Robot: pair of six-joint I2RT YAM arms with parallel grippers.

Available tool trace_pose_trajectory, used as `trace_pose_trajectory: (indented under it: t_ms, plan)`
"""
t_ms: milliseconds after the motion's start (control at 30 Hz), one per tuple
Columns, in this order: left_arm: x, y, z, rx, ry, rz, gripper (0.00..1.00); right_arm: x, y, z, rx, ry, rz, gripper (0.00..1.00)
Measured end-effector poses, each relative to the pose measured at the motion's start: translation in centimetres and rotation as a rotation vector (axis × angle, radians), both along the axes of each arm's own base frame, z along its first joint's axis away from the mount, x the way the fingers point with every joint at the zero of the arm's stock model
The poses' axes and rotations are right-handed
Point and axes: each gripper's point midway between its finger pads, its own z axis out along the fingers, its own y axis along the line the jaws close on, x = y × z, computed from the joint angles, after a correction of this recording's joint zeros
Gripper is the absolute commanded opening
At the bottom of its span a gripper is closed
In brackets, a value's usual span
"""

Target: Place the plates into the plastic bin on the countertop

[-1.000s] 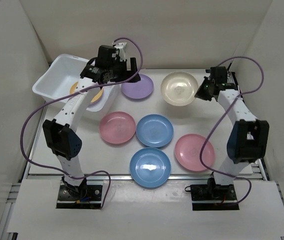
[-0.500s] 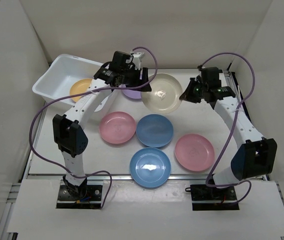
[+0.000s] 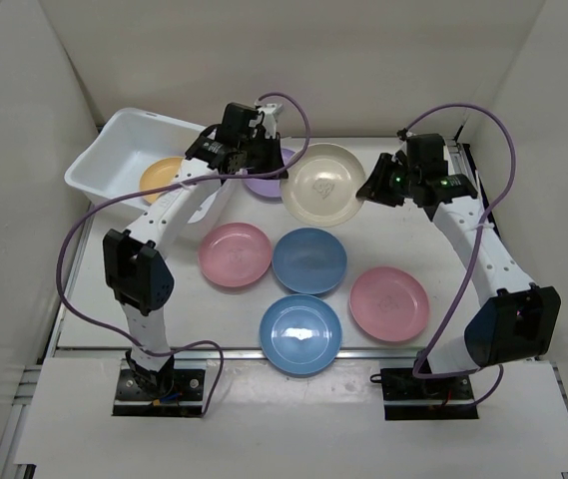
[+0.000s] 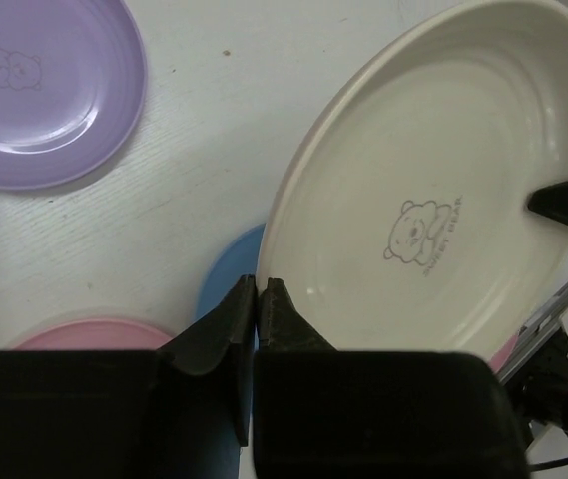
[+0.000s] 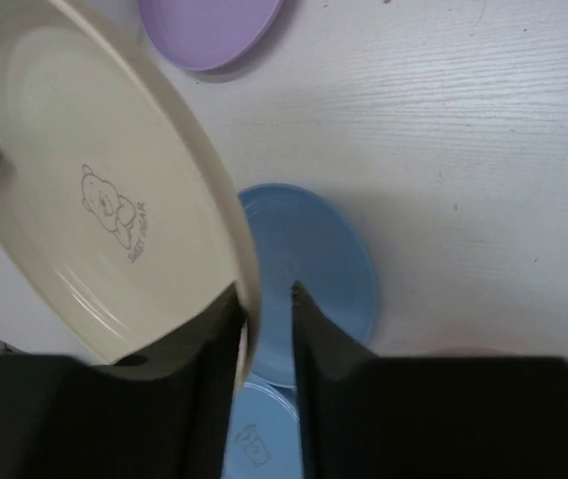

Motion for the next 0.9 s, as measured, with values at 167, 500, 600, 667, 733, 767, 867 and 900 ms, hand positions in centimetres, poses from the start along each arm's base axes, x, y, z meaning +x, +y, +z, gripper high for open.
trace_pose_trajectory:
  t_ms: [167,500,600,667,733,767,867,900]
  plan:
    - [-0.1,2.3,-0.2,-0.024,0.018,0.080,0.10,-0.2,0.0,-0.2,0.005,0.016,-0.006,0.72]
    - [2.4,16.4,0.9,-0.195,0.049,0.469,0.10,-1.4,-3.0,-1.2,-0.034,0.087,-0.180,0.99]
    - [4.5,25.5,-0.1,-0.195,0.037,0.734,0.10,-3.3,-8.3,-3.7,-0.078,0.181,-0.371,0.99]
    - [4.8,30.1,-1.3,-0.187,0.053,0.880,0.10,-5.3,-11.5,-5.7,-0.100,0.251,-0.485,0.99]
    - [4.9,32.6,-2.2,-0.180,0.070,0.968,0.10,-7.6,-13.7,-7.6,-0.114,0.325,-0.577,0.99]
    - [5.0,33.4,-2.7,-0.178,0.077,0.997,0.10,-8.8,-14.7,-8.5,-0.119,0.358,-0.620,0.99]
    - [5.6,34.6,-4.5,-0.172,0.123,1.048,0.10,-11.7,-16.9,-10.1,-0.123,0.429,-0.720,0.99]
    - [6.0,34.9,-5.3,-0.167,0.140,1.062,0.10,-12.4,-17.4,-10.4,-0.123,0.446,-0.747,0.99]
